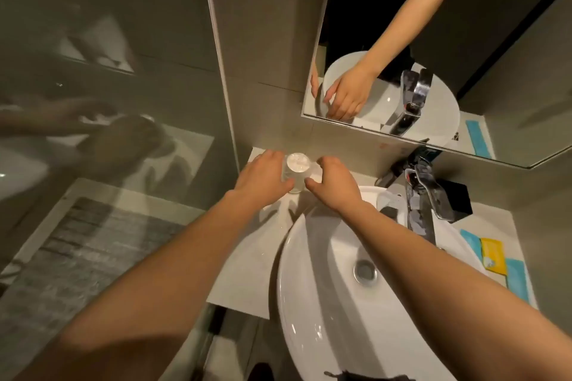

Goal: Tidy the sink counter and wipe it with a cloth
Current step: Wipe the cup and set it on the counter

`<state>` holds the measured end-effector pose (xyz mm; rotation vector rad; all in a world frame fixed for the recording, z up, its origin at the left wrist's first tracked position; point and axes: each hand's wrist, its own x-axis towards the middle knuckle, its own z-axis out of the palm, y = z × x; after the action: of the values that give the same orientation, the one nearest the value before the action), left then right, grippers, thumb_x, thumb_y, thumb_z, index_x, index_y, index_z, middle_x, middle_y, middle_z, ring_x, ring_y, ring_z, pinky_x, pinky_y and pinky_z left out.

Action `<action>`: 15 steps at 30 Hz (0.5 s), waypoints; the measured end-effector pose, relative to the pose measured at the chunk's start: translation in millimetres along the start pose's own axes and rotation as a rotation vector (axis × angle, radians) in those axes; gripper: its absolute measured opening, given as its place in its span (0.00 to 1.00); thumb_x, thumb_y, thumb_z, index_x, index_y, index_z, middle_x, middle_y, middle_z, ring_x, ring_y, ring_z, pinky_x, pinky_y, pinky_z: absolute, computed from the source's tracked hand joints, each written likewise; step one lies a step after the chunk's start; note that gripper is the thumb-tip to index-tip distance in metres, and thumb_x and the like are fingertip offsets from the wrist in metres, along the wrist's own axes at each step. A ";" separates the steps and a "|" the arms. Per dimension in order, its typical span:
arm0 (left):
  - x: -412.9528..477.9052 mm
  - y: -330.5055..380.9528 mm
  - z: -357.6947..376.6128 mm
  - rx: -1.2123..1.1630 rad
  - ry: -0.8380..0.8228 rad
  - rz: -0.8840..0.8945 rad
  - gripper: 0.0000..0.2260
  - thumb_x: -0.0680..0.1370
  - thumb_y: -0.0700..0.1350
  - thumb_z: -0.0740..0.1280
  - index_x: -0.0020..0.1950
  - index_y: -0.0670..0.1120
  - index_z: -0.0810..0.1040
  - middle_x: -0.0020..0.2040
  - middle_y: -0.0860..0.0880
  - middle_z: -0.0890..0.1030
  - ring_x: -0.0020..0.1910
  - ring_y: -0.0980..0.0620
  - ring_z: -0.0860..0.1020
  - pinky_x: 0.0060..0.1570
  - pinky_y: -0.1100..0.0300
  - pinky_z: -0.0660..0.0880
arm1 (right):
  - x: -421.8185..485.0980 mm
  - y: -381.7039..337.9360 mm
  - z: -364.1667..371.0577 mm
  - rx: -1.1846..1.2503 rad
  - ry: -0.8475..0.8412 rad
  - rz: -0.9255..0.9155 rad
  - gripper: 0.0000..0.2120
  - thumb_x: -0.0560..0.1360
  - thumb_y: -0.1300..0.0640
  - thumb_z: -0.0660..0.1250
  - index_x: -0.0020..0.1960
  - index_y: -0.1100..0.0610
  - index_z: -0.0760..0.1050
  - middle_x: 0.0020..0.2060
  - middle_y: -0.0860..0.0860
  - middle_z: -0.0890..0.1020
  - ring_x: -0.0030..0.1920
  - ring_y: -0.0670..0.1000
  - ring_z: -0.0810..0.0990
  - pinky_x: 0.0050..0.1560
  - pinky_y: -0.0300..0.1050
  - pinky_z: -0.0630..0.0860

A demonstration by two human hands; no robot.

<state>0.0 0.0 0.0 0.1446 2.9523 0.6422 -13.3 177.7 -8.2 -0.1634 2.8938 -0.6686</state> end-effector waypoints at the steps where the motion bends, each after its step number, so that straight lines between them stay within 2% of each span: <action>1: 6.4 -1.4 1.6 -0.020 -0.019 -0.005 0.24 0.76 0.53 0.69 0.69 0.44 0.72 0.65 0.45 0.76 0.63 0.43 0.76 0.56 0.50 0.74 | 5.0 0.5 2.3 0.008 -0.008 0.007 0.25 0.73 0.48 0.70 0.65 0.60 0.72 0.62 0.58 0.78 0.63 0.60 0.76 0.60 0.55 0.75; 8: 41.7 -9.8 14.8 -0.025 -0.125 -0.017 0.23 0.72 0.50 0.74 0.63 0.46 0.72 0.61 0.46 0.76 0.58 0.44 0.77 0.50 0.52 0.74 | 29.8 3.2 13.4 0.012 -0.092 0.035 0.32 0.69 0.53 0.76 0.69 0.59 0.71 0.65 0.58 0.77 0.64 0.60 0.76 0.61 0.52 0.74; 15: 57.6 -13.2 27.5 -0.073 -0.206 -0.005 0.25 0.68 0.44 0.77 0.63 0.48 0.76 0.58 0.47 0.80 0.56 0.44 0.79 0.54 0.47 0.78 | 44.1 10.0 24.6 0.062 -0.108 0.064 0.26 0.69 0.57 0.78 0.64 0.58 0.75 0.60 0.57 0.80 0.60 0.60 0.78 0.57 0.50 0.75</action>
<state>-54.2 6.0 -35.7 0.1845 2.7272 0.6889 -52.6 169.9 -40.5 -0.0960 2.7589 -0.7139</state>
